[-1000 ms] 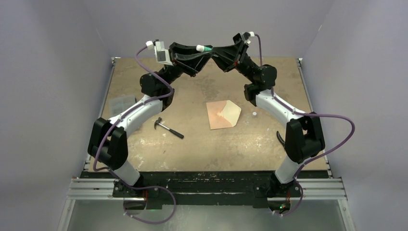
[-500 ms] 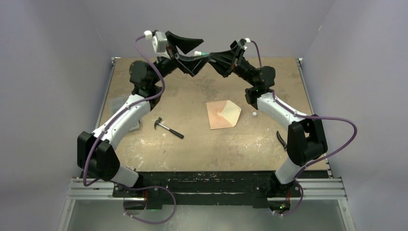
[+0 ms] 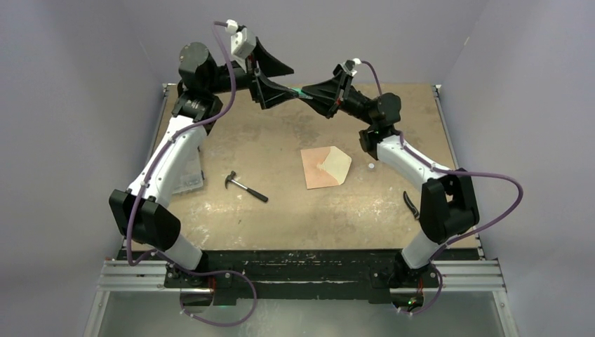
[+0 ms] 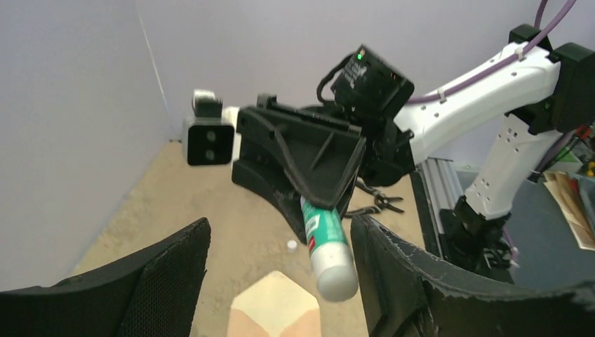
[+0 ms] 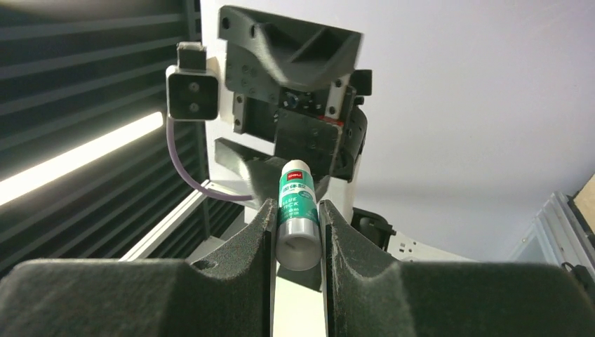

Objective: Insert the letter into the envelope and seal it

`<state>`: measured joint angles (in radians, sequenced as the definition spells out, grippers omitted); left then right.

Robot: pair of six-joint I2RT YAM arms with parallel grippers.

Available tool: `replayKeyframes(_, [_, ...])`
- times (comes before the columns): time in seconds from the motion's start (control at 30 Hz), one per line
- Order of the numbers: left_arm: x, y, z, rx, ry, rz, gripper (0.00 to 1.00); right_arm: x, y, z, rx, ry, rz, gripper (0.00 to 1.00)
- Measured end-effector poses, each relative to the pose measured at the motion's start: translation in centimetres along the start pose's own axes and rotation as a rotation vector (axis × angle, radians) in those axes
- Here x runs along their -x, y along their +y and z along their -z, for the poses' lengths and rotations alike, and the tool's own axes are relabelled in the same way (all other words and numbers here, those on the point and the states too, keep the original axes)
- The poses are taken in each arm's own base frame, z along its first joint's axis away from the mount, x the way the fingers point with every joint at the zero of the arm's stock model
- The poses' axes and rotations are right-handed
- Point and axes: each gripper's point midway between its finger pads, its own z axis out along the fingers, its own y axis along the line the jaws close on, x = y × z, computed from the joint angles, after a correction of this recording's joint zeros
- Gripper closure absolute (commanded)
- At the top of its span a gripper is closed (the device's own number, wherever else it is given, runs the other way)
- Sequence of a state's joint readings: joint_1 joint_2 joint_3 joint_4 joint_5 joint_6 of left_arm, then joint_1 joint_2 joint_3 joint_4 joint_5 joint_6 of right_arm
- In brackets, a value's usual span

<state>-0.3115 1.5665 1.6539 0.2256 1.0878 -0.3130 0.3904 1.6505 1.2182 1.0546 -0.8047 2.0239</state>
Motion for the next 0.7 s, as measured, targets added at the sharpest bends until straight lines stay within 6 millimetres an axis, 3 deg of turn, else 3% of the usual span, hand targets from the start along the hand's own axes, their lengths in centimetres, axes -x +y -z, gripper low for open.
replayKeyframes(0.13, [-2.3,0.3,0.6,-0.019,0.061,0.076,0.50,0.1,-0.1,0.2,-0.025,-0.017,0.015,0.98])
replayKeyframes(0.2, [-2.7,0.2,0.9,-0.026,0.076,0.081,0.55,0.3,-0.3,0.3,-0.035,-0.023,0.015,0.98])
replayKeyframes(0.53, [-3.1,0.8,2.1,-0.016,0.095,0.090,0.53,1.1,-1.6,0.4,-0.082,-0.048,0.019,0.98])
replayKeyframes(0.7, [-3.2,0.8,2.1,-0.020,0.086,0.088,0.59,1.2,-1.8,0.5,-0.088,-0.052,0.024,0.98])
